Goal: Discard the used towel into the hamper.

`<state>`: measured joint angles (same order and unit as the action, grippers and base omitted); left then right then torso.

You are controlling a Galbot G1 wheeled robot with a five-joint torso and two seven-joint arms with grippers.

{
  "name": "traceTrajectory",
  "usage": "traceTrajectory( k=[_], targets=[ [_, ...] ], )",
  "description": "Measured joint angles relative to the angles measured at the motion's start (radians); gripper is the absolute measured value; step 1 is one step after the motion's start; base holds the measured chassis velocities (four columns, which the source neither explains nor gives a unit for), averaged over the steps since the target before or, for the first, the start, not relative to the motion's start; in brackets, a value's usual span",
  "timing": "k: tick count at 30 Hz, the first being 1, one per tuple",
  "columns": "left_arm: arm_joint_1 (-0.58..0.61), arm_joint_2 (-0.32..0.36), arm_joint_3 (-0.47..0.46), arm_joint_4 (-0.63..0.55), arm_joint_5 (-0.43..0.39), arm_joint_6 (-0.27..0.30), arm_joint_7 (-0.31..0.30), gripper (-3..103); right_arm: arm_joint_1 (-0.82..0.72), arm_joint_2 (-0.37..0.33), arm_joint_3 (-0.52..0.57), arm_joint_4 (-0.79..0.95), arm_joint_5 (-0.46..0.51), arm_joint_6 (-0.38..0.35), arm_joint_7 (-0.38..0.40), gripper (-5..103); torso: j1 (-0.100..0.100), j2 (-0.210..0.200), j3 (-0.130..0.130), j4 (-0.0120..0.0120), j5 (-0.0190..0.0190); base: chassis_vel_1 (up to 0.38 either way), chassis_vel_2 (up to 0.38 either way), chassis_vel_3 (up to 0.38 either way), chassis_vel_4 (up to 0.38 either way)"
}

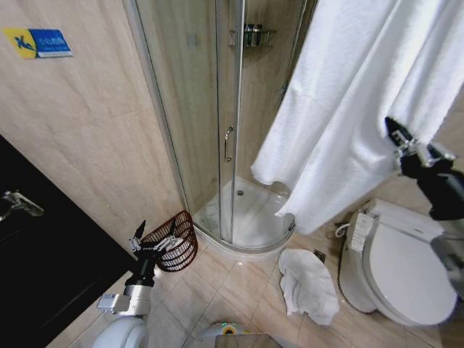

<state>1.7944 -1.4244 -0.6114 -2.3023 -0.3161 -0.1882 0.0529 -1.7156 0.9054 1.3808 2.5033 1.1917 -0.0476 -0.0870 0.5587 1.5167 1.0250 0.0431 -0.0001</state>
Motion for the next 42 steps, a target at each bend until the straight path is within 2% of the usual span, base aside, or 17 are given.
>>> traceTrajectory(
  k=[6, 11, 14, 19, 37, 40, 42],
  targets=[
    [0.0, 0.0, 0.0, 0.0, 0.0, 0.0, 0.0, 100, -0.011, 0.074, -0.097, -0.008, -0.109, 0.036, -0.044, 2, 0.0, 0.0, 0.0, -0.0001, 0.0001, 0.0, 0.0, 0.0, 0.0],
    [0.0, 0.0, 0.0, 0.0, 0.0, 0.0, 0.0, 100, -0.011, 0.103, -0.137, -0.023, -0.147, 0.041, -0.063, 2, 0.0, 0.0, 0.0, 0.0, 0.0001, 0.0, 0.0, 0.0, 0.0],
    [0.0, 0.0, 0.0, 0.0, 0.0, 0.0, 0.0, 100, -0.037, 0.141, -0.183, -0.045, -0.213, 0.071, -0.099, 2, 0.0, 0.0, 0.0, -0.0001, 0.0, 0.0, 0.0, 0.0, 0.0],
    [0.0, 0.0, 0.0, 0.0, 0.0, 0.0, 0.0, 100, -0.056, 0.175, -0.215, -0.06, -0.25, 0.091, -0.12, 2, 0.0, 0.0, 0.0, -0.0001, 0.0001, 0.0, 0.0, 0.0, 0.0],
    [0.0, 0.0, 0.0, 0.0, 0.0, 0.0, 0.0, 100, -0.051, 0.197, -0.259, -0.078, -0.303, 0.122, -0.139, 2, 0.0, 0.0, 0.0, -0.0001, 0.0003, 0.0, 0.0, 0.0, 0.0],
    [0.0, 0.0, 0.0, 0.0, 0.0, 0.0, 0.0, 100, -0.028, 0.176, -0.224, -0.053, -0.333, 0.13, -0.135, 2, 0.0, 0.0, 0.0, -0.0001, 0.0002, 0.0, 0.0, 0.0, 0.0],
    [0.0, 0.0, 0.0, 0.0, 0.0, 0.0, 0.0, 100, -0.008, 0.138, -0.149, -0.031, -0.374, 0.123, -0.137, 2, 0.0, 0.0, 0.0, 0.0, 0.0003, 0.0, 0.0, 0.0, 0.0]
  ],
)
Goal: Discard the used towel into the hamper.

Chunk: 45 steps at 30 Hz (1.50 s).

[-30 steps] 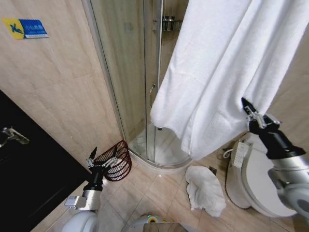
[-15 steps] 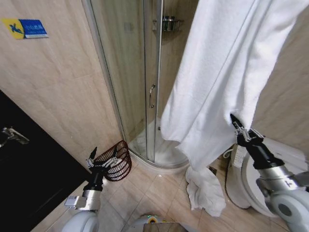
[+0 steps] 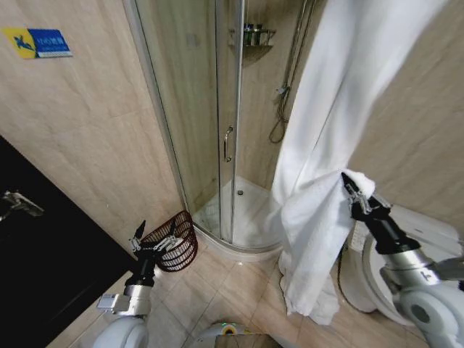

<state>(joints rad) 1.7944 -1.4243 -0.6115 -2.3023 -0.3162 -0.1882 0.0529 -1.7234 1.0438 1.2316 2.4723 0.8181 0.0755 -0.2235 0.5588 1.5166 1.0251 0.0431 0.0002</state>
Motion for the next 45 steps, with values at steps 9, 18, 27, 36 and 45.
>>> traceTrajectory(
  k=[9, 18, 27, 36, 45],
  targets=[
    [0.0, 0.0, 0.0, 0.0, 0.0, 0.0, 0.0, 100, 0.015, -0.102, 0.198, 0.015, -0.002, -0.018, -0.001, 2, 0.0, 0.0, 0.0, -0.0002, -0.0015, 0.0, 0.0, 0.0, 0.0],
    [0.0, 0.0, 0.0, 0.0, 0.0, 0.0, 0.0, 100, 0.003, -0.144, 0.289, 0.029, 0.098, -0.02, 0.021, 2, 0.0, 0.0, 0.0, -0.0001, -0.0001, 0.0, 0.0, 0.0, 0.0],
    [0.0, 0.0, 0.0, 0.0, 0.0, 0.0, 0.0, 100, -0.003, -0.156, 0.356, 0.03, 0.182, -0.046, 0.127, 2, 0.0, 0.0, 0.0, -0.0001, -0.0002, 0.0, 0.0, 0.0, 0.0],
    [0.0, 0.0, 0.0, 0.0, 0.0, 0.0, 0.0, 100, -0.004, -0.13, 0.365, 0.029, 0.212, -0.04, 0.19, 2, 0.0, 0.0, 0.0, -0.0001, -0.0002, 0.0, 0.0, 0.0, 0.0],
    [0.0, 0.0, 0.0, 0.0, 0.0, 0.0, 0.0, 100, -0.017, -0.113, 0.389, 0.028, 0.226, -0.034, 0.189, 2, 0.0, 0.0, 0.0, -0.0001, -0.0001, 0.0, 0.0, 0.0, 0.0]
  ],
)
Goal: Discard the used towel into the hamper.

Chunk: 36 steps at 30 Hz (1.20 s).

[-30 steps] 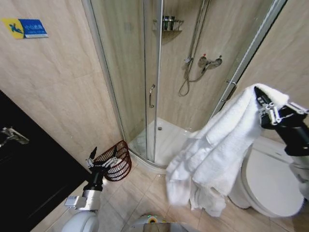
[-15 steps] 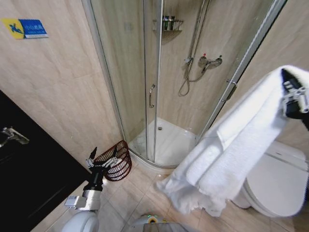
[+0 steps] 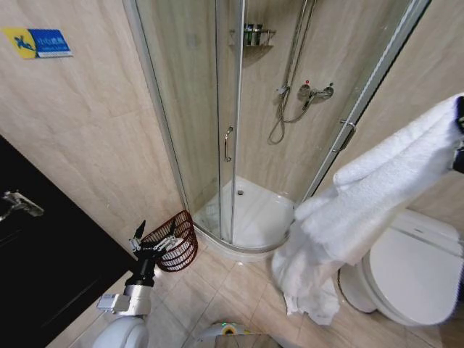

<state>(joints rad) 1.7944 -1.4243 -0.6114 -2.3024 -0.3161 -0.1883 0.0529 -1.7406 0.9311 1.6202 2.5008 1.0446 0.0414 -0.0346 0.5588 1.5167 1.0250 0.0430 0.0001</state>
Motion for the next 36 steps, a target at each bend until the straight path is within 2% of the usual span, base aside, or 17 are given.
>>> traceTrajectory(
  k=[18, 30, 32, 36],
  targets=[
    [0.0, 0.0, 0.0, 0.0, 0.0, 0.0, 0.0, 100, -0.004, 0.009, 0.021, -0.001, 0.018, -0.016, -0.007, 2, 0.0, 0.0, 0.0, 0.0, 0.0001, 0.003, 0.001, -0.004, -0.002],
    [0.0, 0.0, 0.0, 0.0, 0.0, 0.0, 0.0, 100, -0.002, 0.011, 0.007, -0.001, 0.019, -0.012, -0.004, 2, 0.0, 0.0, 0.0, 0.0002, -0.0001, 0.15, 0.154, -0.155, -0.17],
    [0.0, 0.0, 0.0, 0.0, 0.0, 0.0, 0.0, 100, -0.006, 0.016, 0.006, 0.0, 0.024, -0.009, -0.002, 2, 0.0, 0.0, 0.0, 0.0001, -0.0013, 0.18, 0.137, -0.159, -0.182],
    [0.0, 0.0, 0.0, 0.0, 0.0, 0.0, 0.0, 100, -0.008, 0.019, 0.007, 0.0, 0.031, -0.008, -0.001, 2, 0.0, 0.0, 0.0, 0.0002, -0.0004, 0.135, 0.117, -0.103, -0.111]
  ],
)
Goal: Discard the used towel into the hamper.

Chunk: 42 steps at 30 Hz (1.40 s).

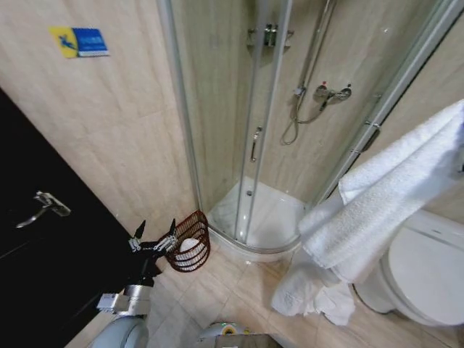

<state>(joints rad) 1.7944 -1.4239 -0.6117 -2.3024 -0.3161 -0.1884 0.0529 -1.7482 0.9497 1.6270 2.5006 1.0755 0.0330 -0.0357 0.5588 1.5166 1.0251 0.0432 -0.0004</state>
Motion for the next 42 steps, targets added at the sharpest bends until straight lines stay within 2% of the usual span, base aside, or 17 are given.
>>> traceTrajectory(
  k=[4, 13, 42],
  targets=[
    [0.0, -0.001, 0.0, 0.0, 0.0, 0.0, 0.0, 100, 0.002, -0.008, 0.001, 0.0, 0.006, -0.002, 0.0, 2, 0.0, 0.0, 0.0, -0.0001, 0.0013, 0.015, -0.015, 0.014, 0.016],
    [0.0, -0.001, 0.001, 0.0, 0.0, 0.0, 0.0, 100, 0.008, -0.026, 0.009, -0.001, 0.031, -0.011, -0.002, 2, 0.0, 0.0, 0.0, -0.0002, 0.0002, -0.05, -0.034, 0.038, 0.039],
    [0.0, 0.0, 0.0, 0.0, 0.0, 0.0, 0.0, 100, 0.007, -0.043, 0.057, -0.001, 0.081, -0.011, -0.019, 2, 0.0, 0.0, 0.0, 0.0, 0.0001, 0.087, 0.089, 0.085, 0.081]
  ],
)
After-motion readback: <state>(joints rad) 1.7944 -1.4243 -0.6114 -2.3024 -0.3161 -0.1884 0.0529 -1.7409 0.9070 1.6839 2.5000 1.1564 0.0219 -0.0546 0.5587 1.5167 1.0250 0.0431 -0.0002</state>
